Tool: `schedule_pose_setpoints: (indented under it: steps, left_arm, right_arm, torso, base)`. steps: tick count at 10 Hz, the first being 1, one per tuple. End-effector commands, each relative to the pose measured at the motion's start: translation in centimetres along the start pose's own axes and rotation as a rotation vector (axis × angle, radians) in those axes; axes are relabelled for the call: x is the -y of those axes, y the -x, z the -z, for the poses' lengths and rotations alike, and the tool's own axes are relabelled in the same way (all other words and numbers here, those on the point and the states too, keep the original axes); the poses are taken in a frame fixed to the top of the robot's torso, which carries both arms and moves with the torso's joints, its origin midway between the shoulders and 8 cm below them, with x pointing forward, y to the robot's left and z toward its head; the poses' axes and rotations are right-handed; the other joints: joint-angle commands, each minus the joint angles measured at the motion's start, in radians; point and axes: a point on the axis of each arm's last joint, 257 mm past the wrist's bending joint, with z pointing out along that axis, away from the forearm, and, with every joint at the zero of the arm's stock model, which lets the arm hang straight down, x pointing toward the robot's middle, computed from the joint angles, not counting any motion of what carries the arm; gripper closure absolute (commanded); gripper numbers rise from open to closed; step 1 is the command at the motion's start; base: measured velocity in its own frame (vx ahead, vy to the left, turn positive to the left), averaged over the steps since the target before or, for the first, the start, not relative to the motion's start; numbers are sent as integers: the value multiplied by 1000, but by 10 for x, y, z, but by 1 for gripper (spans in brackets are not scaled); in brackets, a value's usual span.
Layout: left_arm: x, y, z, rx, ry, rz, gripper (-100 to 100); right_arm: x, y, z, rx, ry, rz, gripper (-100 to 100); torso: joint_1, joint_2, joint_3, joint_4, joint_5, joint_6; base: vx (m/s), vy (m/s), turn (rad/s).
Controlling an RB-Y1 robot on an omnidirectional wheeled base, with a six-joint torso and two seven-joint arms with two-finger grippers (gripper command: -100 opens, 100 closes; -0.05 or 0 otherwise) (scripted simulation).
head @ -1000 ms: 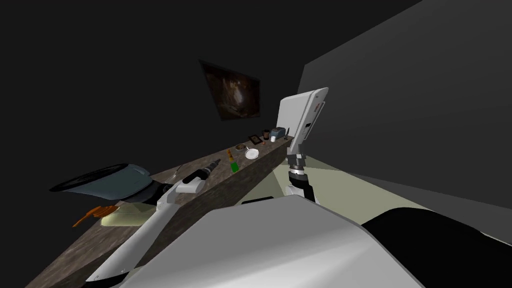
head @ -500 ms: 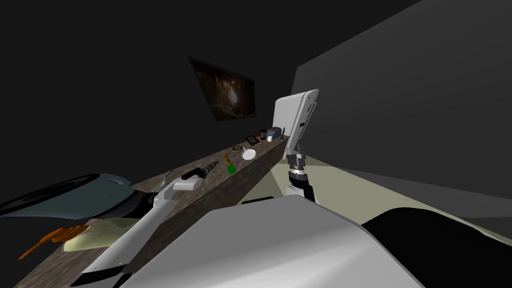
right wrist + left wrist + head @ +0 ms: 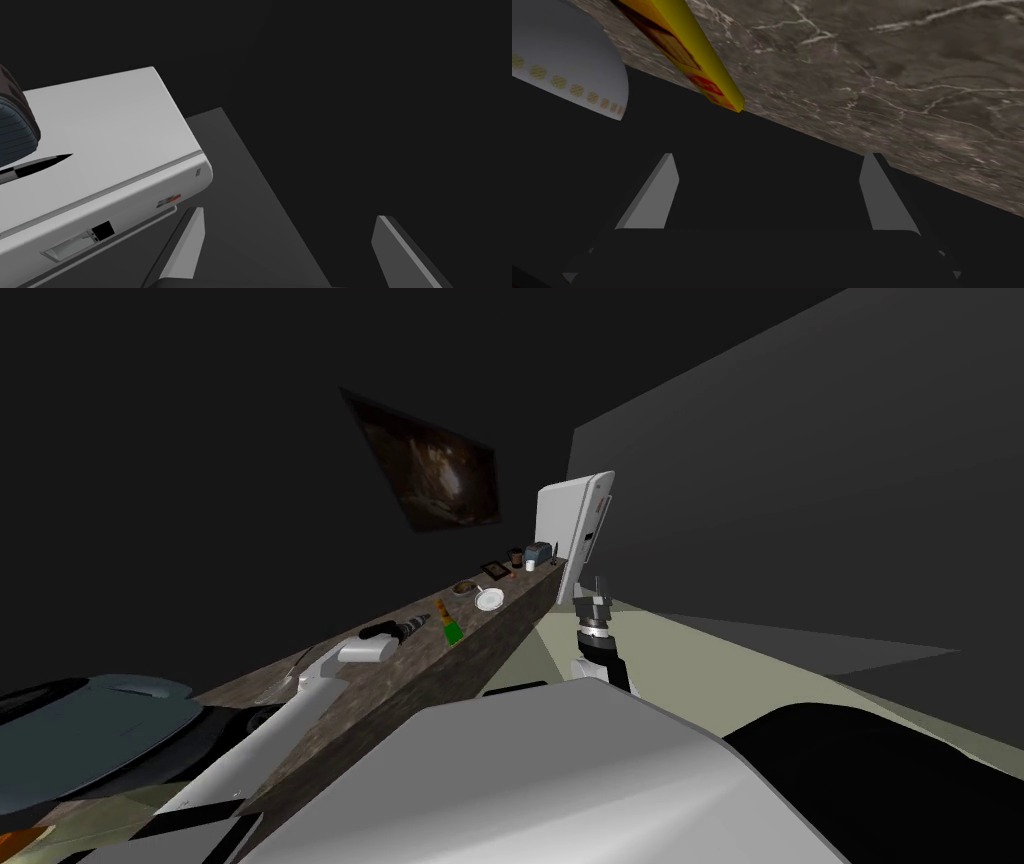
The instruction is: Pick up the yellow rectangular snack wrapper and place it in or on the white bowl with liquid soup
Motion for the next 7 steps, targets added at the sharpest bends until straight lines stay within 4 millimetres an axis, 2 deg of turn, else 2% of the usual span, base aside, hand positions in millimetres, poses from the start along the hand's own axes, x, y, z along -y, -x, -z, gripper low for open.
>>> schedule_pose_setpoints:
  steps: [1, 2, 5, 6, 7]
  left_arm:
    - [-13, 1, -1, -24, 42, -2, -100]
    - [-25, 7, -2, -47, 82, -3, -100]
    - [-48, 7, -1, -89, 152, 6, -100]
    - [-62, 10, 0, -116, 197, 15, -100]
    - [-64, 8, 1, -121, 203, 15, -100]
  right_arm:
    - [0, 0, 0, 0, 0, 0, 0]
    - [0, 0, 0, 0, 0, 0, 0]
    - [0, 0, 0, 0, 0, 0, 0]
    - [0, 0, 0, 0, 0, 0, 0]
    - [0, 0, 0, 0, 0, 0, 0]
  torso:
    - [0, 0, 0, 0, 0, 0]
    - [0, 0, 0, 0, 0, -1]
    - [1, 0, 0, 0, 0, 0]
    - [1, 0, 0, 0, 0, -1]
    - [1, 0, 0, 0, 0, 0]
  base:
    - [12, 4, -125]
    - [16, 5, -253]
    - [15, 16, -155]
    - [11, 18, -255]
    - [11, 23, -126]
